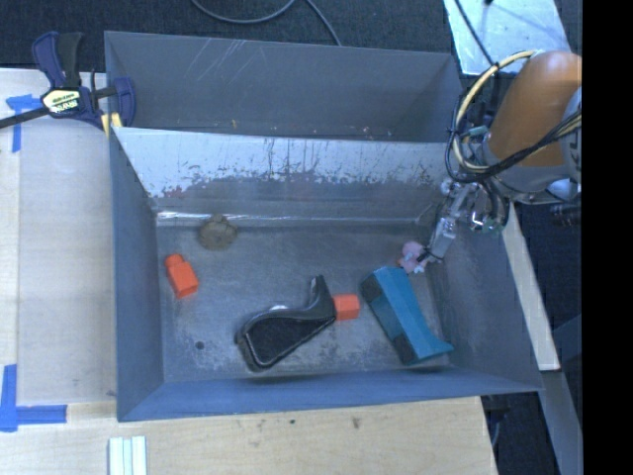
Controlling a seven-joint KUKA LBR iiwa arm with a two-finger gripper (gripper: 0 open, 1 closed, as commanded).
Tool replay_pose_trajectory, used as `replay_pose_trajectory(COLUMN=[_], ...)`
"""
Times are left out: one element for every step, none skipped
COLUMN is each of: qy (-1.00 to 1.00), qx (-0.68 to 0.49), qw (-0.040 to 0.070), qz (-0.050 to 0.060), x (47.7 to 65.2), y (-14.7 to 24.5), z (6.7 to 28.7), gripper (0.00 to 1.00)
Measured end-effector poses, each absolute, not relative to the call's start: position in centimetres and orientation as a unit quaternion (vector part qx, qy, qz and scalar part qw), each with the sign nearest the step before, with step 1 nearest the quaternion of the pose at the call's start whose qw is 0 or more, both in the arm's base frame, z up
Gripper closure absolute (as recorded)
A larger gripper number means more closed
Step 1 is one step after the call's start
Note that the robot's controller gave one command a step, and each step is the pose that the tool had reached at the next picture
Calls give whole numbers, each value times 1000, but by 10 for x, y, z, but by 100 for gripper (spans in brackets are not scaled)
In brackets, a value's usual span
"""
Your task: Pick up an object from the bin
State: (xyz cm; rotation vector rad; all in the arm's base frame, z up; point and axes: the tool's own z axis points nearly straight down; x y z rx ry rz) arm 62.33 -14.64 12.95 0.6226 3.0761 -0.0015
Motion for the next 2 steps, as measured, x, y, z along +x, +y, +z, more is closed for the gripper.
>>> replay_pose_trajectory(qy=[974,969], qx=[228,245], qw=[3,4], qz=[0,1], x=[619,617], y=[-146,-148], z=[142,89], gripper=[0,0])
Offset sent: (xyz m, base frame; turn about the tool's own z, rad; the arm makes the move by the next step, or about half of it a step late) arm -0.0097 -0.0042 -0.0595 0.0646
